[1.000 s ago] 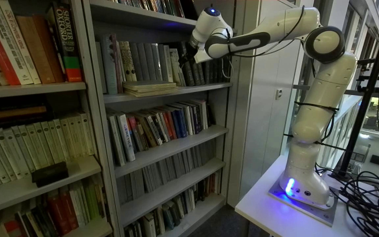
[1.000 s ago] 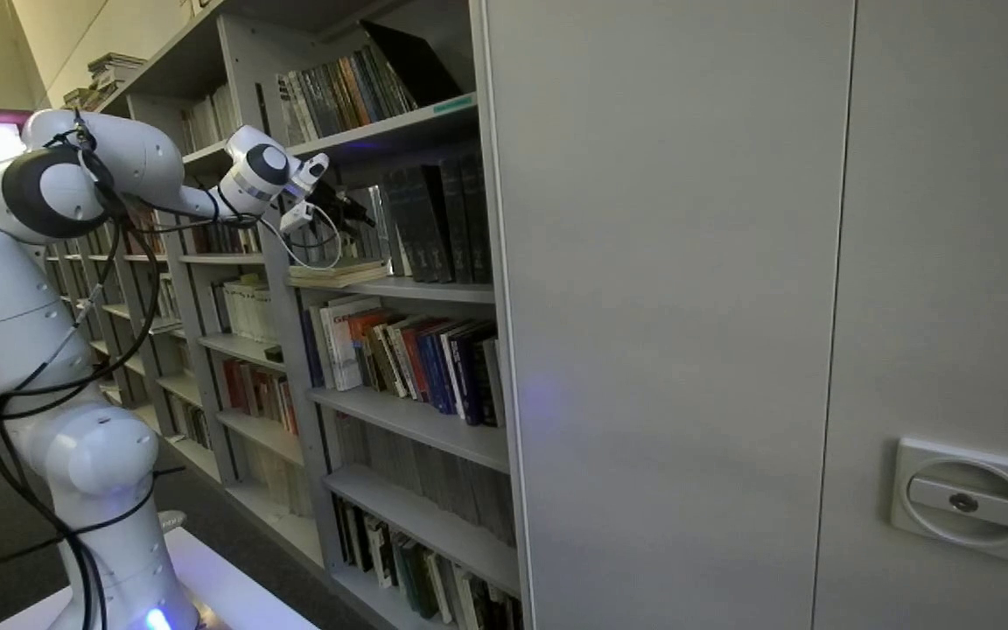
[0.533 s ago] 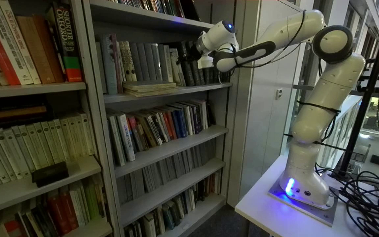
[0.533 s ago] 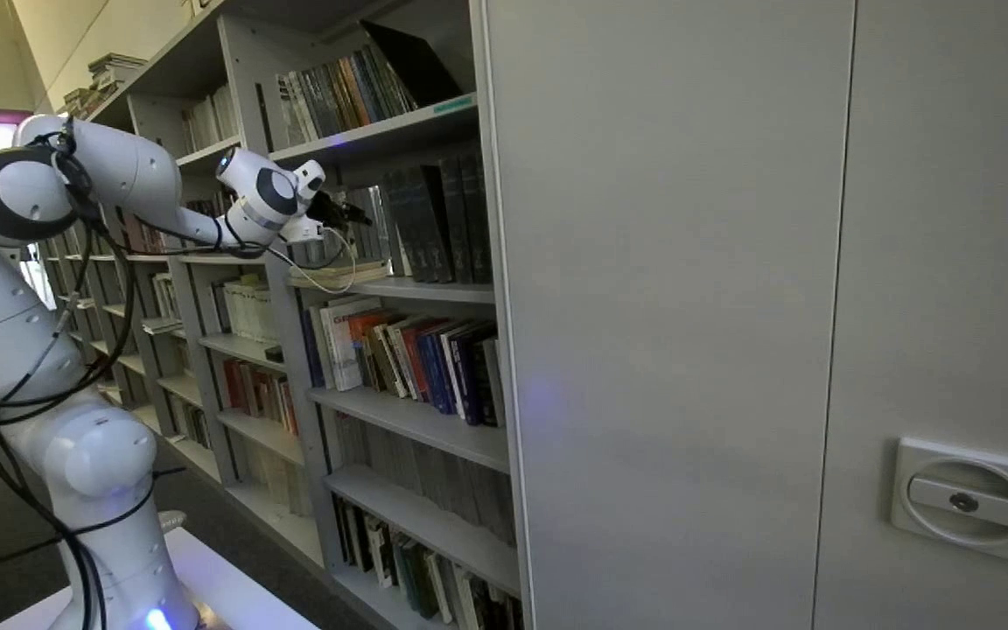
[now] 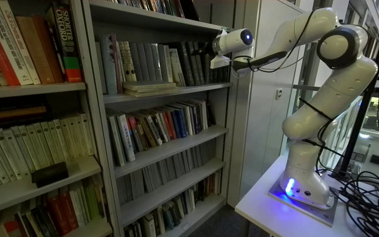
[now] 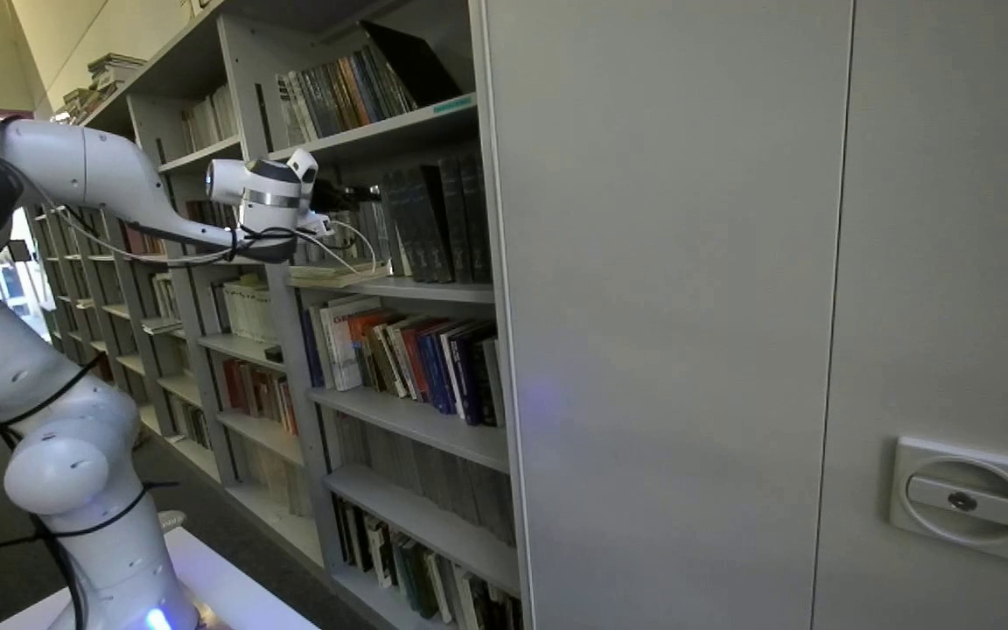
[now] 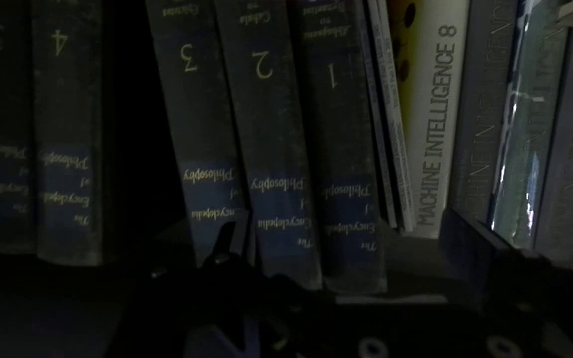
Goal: Take the book that lies on top of the standing books and put it on the pile, and pull out another book and put it on the pile
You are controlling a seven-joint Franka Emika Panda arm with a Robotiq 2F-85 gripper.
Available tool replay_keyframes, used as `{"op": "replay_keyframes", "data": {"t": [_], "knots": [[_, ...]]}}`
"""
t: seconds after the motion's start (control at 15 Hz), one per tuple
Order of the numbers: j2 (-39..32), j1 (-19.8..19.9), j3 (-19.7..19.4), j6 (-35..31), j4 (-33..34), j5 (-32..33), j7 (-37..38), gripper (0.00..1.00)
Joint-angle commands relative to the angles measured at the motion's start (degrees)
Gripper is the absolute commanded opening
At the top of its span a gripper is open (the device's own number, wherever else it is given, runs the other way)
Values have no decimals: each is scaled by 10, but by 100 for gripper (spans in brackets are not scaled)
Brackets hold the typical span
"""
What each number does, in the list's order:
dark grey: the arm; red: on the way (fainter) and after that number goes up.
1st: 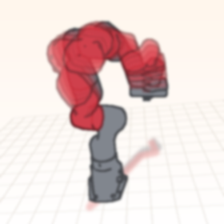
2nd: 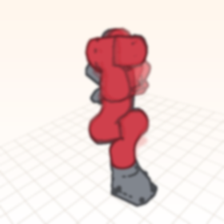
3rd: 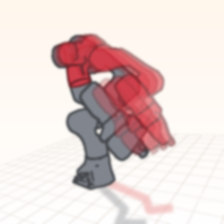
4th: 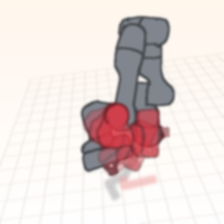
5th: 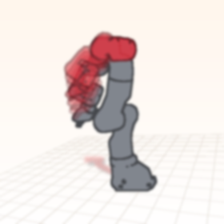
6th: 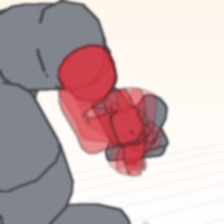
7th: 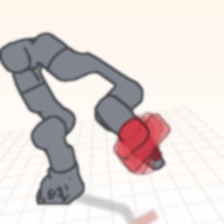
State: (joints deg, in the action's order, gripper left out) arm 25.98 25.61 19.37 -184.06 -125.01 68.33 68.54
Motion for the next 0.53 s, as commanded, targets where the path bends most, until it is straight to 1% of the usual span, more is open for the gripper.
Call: {"op": "replay_keyframes", "data": {"t": [0.0,0.27,0.47], "knots": [[69,82,53,-40,-24,45,78,100],[106,95,72,-75,-58,37,89,100],[127,114,103,-69,-73,25,96,100]]}}
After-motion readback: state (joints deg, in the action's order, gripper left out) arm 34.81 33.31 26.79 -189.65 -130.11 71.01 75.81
